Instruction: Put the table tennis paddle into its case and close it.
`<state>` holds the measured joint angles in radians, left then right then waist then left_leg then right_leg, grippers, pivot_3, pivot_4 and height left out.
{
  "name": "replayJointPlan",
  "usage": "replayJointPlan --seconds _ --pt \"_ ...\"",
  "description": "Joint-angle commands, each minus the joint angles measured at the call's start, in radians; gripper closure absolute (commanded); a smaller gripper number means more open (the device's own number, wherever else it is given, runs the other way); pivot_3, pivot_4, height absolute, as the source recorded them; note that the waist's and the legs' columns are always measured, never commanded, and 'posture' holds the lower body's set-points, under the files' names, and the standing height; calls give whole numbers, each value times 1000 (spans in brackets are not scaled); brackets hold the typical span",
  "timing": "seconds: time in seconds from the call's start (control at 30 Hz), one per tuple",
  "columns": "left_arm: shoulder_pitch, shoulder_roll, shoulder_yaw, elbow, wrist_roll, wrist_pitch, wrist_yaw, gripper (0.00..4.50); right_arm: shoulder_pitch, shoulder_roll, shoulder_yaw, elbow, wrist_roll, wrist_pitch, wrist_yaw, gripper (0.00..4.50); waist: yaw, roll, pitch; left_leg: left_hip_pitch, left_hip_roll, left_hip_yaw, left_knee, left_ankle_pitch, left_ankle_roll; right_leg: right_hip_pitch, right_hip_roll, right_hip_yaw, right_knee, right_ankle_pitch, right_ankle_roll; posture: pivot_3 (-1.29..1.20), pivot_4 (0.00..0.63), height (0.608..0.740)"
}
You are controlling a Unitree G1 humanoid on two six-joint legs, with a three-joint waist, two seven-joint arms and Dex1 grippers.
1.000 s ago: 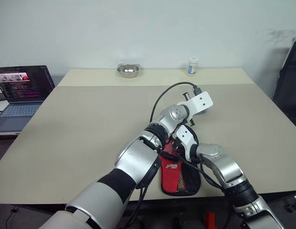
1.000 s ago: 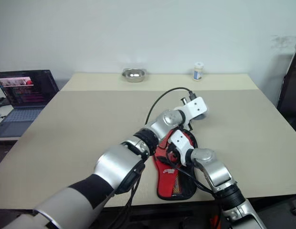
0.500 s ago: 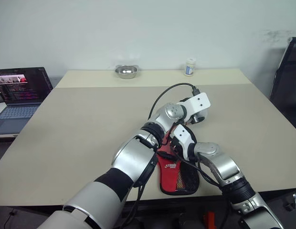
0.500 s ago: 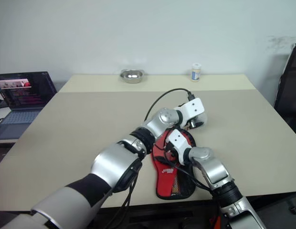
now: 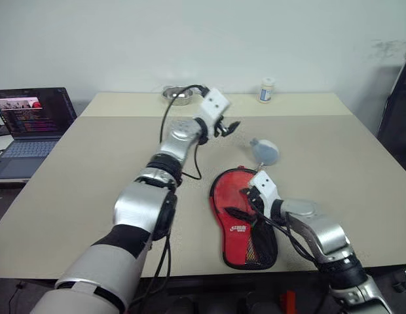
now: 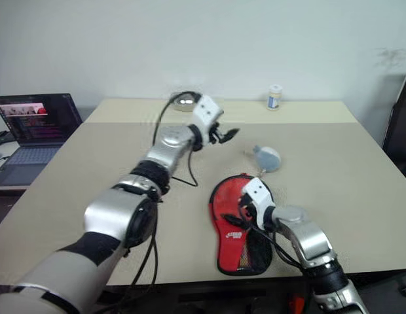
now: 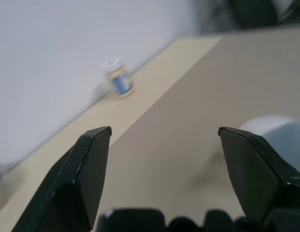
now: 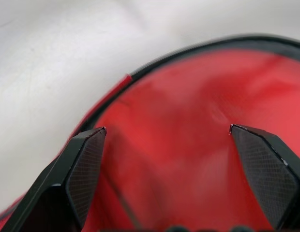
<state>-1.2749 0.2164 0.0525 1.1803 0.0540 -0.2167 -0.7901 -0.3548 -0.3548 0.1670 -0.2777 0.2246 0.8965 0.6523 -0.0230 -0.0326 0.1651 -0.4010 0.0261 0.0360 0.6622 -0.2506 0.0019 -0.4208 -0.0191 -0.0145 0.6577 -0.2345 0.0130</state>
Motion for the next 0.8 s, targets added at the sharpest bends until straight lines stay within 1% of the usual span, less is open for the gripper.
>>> replayJointPlan --seconds 0.03,0.1,0.2,0.27,0.3,0.4,0.5,0.57,0.67,0.77,0.8 --pt "195 37 10 -306 -164 102 -288 655 14 -44 -126 -227 133 154 13 0 -3 2 1 0 0 0 0 0 0 0 0 0 0 0 0 0 150 740" --pt "328 63 -16 -519 -216 204 -347 655 19 -81 -185 -310 199 221 24 0 -8 2 5 0 1 1 0 -1 -1 -1 -1 2 1 2 -4 0 150 740" --pt "496 80 -60 -803 -273 367 -365 655 6 -139 -301 -385 298 306 42 0 -6 -2 9 0 4 -1 0 -1 -1 -1 -1 1 2 1 -3 0 150 740" --pt "564 75 -104 -907 -276 417 -361 655 -14 -191 -363 -384 333 326 49 0 -1 -2 10 0 4 -2 0 -1 -1 -1 -1 0 3 -1 -2 0 150 740" --pt "581 67 -124 -922 -263 422 -343 655 -27 -217 -383 -368 337 324 48 0 4 -2 10 0 3 -3 1 -1 -1 -1 -1 0 3 -1 -2 0 150 740" --pt "591 43 -196 -878 -193 358 -298 655 -75 -287 -410 -267 325 275 50 0 14 -2 9 2 1 -1 2 0 -1 2 -1 1 2 -1 -1 0 150 740" --pt "564 3 -237 -759 -159 296 -271 655 -144 -336 -365 -108 259 150 56 0 17 -2 9 3 0 0 3 0 0 2 0 2 1 -1 -1 0 150 740" --pt "539 -20 -243 -654 -140 255 -246 655 -214 -331 -320 25 200 51 36 0 14 -2 9 2 0 1 2 0 0 1 1 3 1 -1 -1 0 150 740" --pt "504 -54 -244 -504 -116 189 -203 655 -342 -295 -243 275 108 -103 21 0 11 -2 9 0 1 1 1 0 0 -1 3 3 1 -1 -1 0 150 740" --pt "487 -76 -242 -436 -108 145 -190 655 -421 -268 -193 449 50 -217 34 0 14 -2 9 0 2 0 0 0 1 -2 4 3 1 -1 -1 0 150 740" --pt "490 -84 -246 -434 -106 136 -189 655 -468 -241 -175 551 26 -269 33 0 16 -2 9 0 2 0 0 0 1 -2 4 3 1 -1 -2 0 150 740"
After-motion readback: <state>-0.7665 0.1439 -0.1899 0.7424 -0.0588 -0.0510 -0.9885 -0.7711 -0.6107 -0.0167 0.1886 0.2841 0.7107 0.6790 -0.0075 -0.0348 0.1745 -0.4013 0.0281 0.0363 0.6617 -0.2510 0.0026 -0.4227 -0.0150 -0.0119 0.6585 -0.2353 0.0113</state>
